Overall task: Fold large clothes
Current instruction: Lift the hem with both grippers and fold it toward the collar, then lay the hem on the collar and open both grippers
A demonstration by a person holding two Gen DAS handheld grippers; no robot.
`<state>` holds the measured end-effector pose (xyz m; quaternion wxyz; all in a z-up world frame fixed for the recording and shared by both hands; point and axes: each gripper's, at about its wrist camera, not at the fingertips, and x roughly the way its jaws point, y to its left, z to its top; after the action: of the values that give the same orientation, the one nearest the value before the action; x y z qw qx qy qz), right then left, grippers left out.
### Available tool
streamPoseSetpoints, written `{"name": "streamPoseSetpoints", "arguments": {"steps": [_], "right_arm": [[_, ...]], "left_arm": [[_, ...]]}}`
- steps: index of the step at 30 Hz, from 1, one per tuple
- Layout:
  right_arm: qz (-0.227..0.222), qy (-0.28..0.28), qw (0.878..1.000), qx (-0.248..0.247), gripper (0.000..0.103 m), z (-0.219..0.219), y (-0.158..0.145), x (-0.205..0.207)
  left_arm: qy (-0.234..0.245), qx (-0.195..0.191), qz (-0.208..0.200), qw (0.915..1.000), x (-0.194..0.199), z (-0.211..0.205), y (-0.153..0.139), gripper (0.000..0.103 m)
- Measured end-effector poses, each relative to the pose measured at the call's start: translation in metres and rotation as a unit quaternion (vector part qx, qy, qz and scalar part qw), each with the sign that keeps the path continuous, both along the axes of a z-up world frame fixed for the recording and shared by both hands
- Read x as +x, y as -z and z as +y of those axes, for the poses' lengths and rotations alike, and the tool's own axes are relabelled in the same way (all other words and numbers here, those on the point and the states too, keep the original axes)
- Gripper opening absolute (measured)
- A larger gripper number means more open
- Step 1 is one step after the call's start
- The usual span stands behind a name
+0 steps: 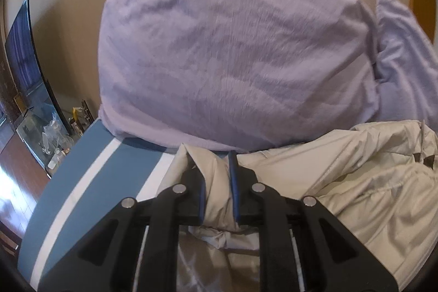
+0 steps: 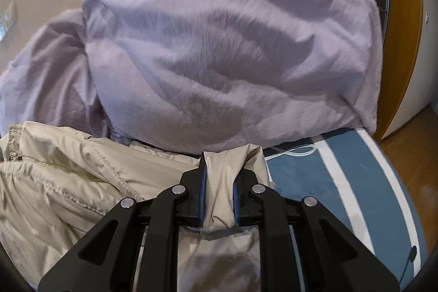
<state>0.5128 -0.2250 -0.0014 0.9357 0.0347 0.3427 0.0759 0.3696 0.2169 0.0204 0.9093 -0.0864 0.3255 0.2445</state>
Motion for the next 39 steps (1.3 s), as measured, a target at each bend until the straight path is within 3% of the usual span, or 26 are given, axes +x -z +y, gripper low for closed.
{"name": "streamPoseSetpoints", "arguments": {"steps": [9, 13, 14, 15, 17, 18, 19, 24, 29, 34, 39], "right_arm": [[0.037, 0.018, 0.999, -0.011, 0.022, 0.017, 0.043, 0.043], [0.052, 0.018, 0.998, 0.001, 0.033, 0.013, 0.052, 0.049], [0.053, 0.016, 0.998, 0.005, 0.039, 0.012, 0.052, 0.048], [0.053, 0.016, 0.998, 0.01, 0.046, 0.009, 0.052, 0.047], [0.046, 0.023, 0.999, 0.015, 0.075, 0.004, 0.045, 0.041], [0.037, 0.025, 0.999, 0.016, 0.077, 0.001, 0.041, 0.036], [0.023, 0.027, 0.999, 0.017, 0.077, -0.003, 0.033, 0.028], [0.015, 0.006, 0.999, 0.042, 0.077, -0.005, 0.011, 0.005], [0.03, -0.052, 0.996, 0.06, 0.077, 0.03, 0.001, -0.011], [0.045, -0.11, 0.992, 0.047, 0.077, 0.079, 0.003, -0.028], [0.06, -0.134, 0.989, -0.001, 0.074, 0.123, 0.022, -0.031]], "left_arm": [[-0.026, -0.007, 0.032, 0.9991, 0.046, 0.016, 0.047, 0.02], [-0.03, -0.009, 0.035, 0.9989, 0.049, 0.017, 0.053, 0.027], [-0.027, -0.012, 0.035, 0.999, 0.049, 0.016, 0.052, 0.03], [-0.021, -0.015, 0.03, 0.9992, 0.047, 0.016, 0.051, 0.038], [-0.019, -0.011, 0.021, 0.9996, 0.04, 0.015, 0.045, 0.061], [-0.021, -0.003, 0.014, 0.9997, 0.035, 0.014, 0.04, 0.077], [-0.023, 0.006, 0.006, 0.9997, 0.03, 0.012, 0.035, 0.082], [-0.004, 0.004, -0.014, 0.9999, 0.006, 0.004, 0.009, 0.082], [0.041, -0.004, -0.013, 0.9991, -0.005, -0.032, -0.001, 0.083], [0.089, -0.007, -0.011, 0.9959, -0.008, -0.073, 0.0, 0.084], [0.122, -0.003, -0.005, 0.9925, -0.003, -0.108, 0.006, 0.084]]}}
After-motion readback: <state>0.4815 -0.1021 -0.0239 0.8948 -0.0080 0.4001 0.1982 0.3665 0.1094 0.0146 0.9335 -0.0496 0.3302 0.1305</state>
